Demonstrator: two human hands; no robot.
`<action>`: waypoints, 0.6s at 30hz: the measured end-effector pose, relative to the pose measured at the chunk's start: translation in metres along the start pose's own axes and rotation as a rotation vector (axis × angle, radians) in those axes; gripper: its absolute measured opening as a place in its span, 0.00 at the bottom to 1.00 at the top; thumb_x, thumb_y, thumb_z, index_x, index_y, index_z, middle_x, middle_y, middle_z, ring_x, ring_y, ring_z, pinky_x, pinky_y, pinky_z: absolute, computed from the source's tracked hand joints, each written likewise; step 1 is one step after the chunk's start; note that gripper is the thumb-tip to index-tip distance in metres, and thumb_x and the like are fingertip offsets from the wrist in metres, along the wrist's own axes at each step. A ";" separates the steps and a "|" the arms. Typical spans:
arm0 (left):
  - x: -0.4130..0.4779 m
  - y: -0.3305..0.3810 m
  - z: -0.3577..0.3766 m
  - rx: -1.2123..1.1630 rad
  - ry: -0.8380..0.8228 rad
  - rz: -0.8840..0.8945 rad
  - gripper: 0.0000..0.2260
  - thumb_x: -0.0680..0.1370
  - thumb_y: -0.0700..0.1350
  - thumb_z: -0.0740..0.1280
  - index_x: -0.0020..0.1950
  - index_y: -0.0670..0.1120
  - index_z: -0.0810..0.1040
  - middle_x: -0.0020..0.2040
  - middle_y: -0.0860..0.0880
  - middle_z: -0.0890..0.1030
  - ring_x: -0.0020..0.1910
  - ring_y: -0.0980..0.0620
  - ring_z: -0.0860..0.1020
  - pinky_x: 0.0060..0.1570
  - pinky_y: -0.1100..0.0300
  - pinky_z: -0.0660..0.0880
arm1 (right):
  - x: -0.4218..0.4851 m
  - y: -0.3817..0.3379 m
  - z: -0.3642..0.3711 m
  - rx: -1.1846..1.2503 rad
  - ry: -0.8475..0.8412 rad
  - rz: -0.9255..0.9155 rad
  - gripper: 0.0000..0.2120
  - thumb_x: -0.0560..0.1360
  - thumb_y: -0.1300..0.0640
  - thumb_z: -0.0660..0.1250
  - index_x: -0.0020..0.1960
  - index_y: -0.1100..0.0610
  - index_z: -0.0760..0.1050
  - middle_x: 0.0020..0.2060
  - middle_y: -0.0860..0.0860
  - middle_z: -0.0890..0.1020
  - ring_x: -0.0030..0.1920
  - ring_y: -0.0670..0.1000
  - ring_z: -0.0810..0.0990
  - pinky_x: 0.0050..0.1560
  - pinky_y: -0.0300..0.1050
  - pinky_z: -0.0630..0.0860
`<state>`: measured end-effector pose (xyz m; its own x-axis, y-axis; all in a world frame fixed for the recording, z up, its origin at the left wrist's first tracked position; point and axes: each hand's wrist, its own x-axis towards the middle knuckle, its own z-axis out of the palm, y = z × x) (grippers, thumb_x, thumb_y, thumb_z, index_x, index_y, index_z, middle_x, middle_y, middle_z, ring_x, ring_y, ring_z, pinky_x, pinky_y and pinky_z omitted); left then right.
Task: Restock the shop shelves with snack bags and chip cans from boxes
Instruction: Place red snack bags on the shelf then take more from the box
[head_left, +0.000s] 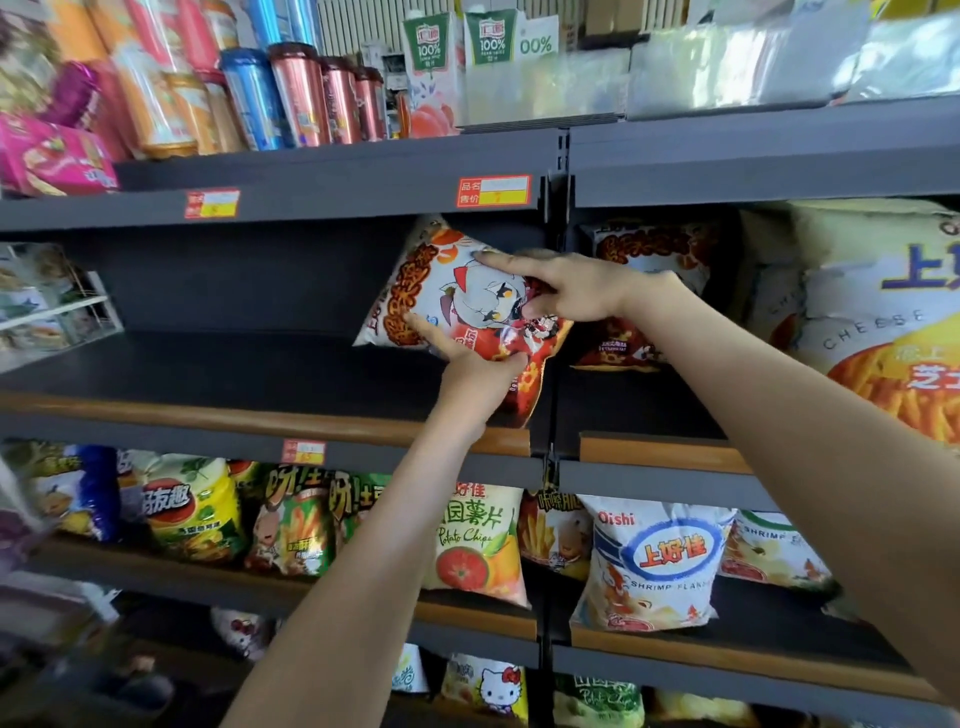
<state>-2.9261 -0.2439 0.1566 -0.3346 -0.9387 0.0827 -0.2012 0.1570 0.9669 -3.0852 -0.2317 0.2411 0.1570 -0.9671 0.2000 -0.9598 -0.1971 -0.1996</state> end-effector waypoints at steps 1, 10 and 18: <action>0.000 0.001 0.004 -0.038 -0.004 -0.027 0.39 0.79 0.46 0.68 0.79 0.46 0.44 0.70 0.45 0.71 0.67 0.46 0.72 0.67 0.49 0.70 | 0.000 -0.001 -0.003 -0.005 -0.017 0.000 0.36 0.79 0.57 0.65 0.75 0.32 0.49 0.77 0.50 0.57 0.75 0.54 0.58 0.74 0.51 0.57; -0.002 0.008 0.027 0.130 -0.087 0.065 0.54 0.75 0.50 0.72 0.71 0.63 0.23 0.77 0.45 0.61 0.61 0.43 0.76 0.57 0.45 0.78 | -0.044 0.020 0.009 -0.014 -0.009 0.220 0.47 0.69 0.36 0.71 0.75 0.32 0.40 0.78 0.50 0.52 0.77 0.59 0.51 0.75 0.60 0.52; 0.001 0.017 0.041 0.363 -0.371 0.194 0.50 0.76 0.53 0.71 0.72 0.65 0.27 0.80 0.48 0.54 0.61 0.46 0.75 0.52 0.47 0.80 | -0.090 0.042 0.014 0.160 0.143 0.404 0.50 0.66 0.36 0.73 0.75 0.33 0.43 0.77 0.53 0.54 0.76 0.59 0.55 0.75 0.58 0.54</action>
<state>-2.9676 -0.2300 0.1637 -0.6858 -0.7213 0.0972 -0.3862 0.4738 0.7914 -3.1366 -0.1549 0.2012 -0.2673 -0.9419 0.2035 -0.8879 0.1587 -0.4318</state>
